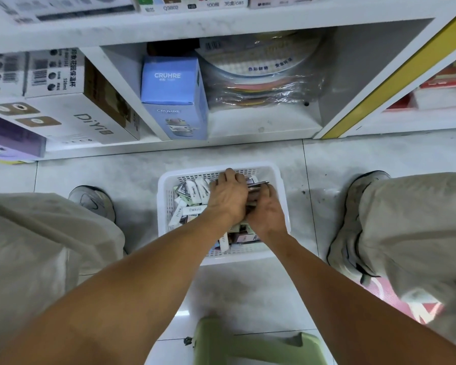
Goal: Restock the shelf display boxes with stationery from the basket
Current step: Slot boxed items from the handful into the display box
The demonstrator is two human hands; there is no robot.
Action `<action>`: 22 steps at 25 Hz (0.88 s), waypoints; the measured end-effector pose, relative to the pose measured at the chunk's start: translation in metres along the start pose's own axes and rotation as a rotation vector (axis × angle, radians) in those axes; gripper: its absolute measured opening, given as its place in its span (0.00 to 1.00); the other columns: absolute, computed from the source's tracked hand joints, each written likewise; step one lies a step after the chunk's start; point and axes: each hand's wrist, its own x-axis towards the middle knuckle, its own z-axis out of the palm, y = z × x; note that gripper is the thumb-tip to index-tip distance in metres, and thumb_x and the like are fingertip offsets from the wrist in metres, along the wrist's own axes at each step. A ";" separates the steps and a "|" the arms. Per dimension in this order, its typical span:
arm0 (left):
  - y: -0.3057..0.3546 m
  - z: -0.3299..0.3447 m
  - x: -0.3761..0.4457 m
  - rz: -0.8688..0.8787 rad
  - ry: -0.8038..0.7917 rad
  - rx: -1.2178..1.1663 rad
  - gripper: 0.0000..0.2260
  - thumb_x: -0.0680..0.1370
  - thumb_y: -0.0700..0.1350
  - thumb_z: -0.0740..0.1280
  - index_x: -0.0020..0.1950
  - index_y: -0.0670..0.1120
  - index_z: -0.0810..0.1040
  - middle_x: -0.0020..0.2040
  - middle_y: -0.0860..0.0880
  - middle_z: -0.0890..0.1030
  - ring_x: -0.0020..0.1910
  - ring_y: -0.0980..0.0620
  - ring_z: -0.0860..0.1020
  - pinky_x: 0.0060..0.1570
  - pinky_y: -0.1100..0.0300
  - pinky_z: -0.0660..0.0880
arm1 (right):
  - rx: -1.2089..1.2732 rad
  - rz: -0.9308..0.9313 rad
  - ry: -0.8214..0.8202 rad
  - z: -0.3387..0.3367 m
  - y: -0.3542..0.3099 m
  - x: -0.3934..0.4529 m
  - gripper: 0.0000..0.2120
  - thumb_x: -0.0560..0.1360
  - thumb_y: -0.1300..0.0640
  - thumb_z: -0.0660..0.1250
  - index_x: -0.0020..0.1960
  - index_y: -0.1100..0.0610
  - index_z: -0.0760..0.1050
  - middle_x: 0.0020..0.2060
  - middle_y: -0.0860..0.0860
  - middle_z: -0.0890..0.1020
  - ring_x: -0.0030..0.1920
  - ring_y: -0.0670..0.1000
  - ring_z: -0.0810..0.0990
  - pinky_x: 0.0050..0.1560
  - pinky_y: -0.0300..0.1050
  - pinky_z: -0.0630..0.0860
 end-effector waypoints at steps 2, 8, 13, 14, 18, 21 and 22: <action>-0.007 0.003 -0.001 -0.005 0.001 -0.033 0.31 0.70 0.46 0.73 0.68 0.39 0.65 0.65 0.39 0.70 0.67 0.39 0.66 0.66 0.42 0.66 | 0.007 -0.003 0.013 0.001 -0.003 0.002 0.33 0.68 0.66 0.74 0.70 0.63 0.64 0.64 0.56 0.71 0.59 0.56 0.75 0.53 0.38 0.71; -0.006 0.009 0.011 0.034 -0.019 -0.025 0.31 0.71 0.47 0.71 0.69 0.39 0.64 0.65 0.38 0.71 0.65 0.39 0.70 0.66 0.47 0.67 | -0.110 0.037 -0.146 -0.010 -0.011 0.026 0.20 0.73 0.62 0.67 0.64 0.61 0.71 0.63 0.57 0.73 0.59 0.57 0.76 0.61 0.49 0.74; -0.006 0.011 0.022 -0.006 -0.063 -0.107 0.36 0.68 0.52 0.74 0.70 0.41 0.62 0.65 0.40 0.71 0.66 0.40 0.68 0.65 0.45 0.67 | 0.104 -0.006 -0.090 -0.014 -0.001 0.017 0.23 0.69 0.71 0.65 0.62 0.57 0.79 0.54 0.53 0.79 0.50 0.52 0.78 0.44 0.25 0.70; -0.008 0.009 0.024 -0.017 -0.085 -0.134 0.39 0.67 0.52 0.75 0.71 0.42 0.62 0.66 0.41 0.70 0.67 0.40 0.67 0.65 0.45 0.66 | 0.138 -0.012 -0.077 -0.012 0.000 0.014 0.23 0.69 0.72 0.66 0.61 0.58 0.80 0.54 0.52 0.81 0.49 0.51 0.79 0.44 0.23 0.70; -0.015 0.002 0.028 -0.026 -0.213 -0.152 0.46 0.62 0.51 0.80 0.73 0.44 0.60 0.67 0.43 0.69 0.68 0.41 0.67 0.64 0.47 0.69 | 0.142 -0.201 -0.008 -0.005 0.002 0.003 0.18 0.68 0.74 0.68 0.54 0.61 0.84 0.54 0.53 0.84 0.49 0.49 0.81 0.51 0.32 0.75; -0.021 0.002 0.026 -0.038 -0.233 -0.203 0.40 0.65 0.45 0.77 0.72 0.43 0.61 0.65 0.41 0.72 0.65 0.40 0.71 0.59 0.50 0.72 | 0.252 -0.149 0.065 0.001 -0.002 -0.004 0.13 0.72 0.74 0.68 0.52 0.61 0.80 0.47 0.54 0.81 0.41 0.42 0.79 0.42 0.25 0.73; -0.024 0.002 0.025 -0.032 -0.234 -0.209 0.38 0.67 0.43 0.75 0.72 0.42 0.60 0.64 0.40 0.73 0.64 0.40 0.72 0.58 0.50 0.73 | 0.275 -0.140 0.060 0.001 -0.002 -0.003 0.12 0.72 0.72 0.70 0.52 0.61 0.80 0.47 0.53 0.82 0.42 0.44 0.78 0.41 0.28 0.74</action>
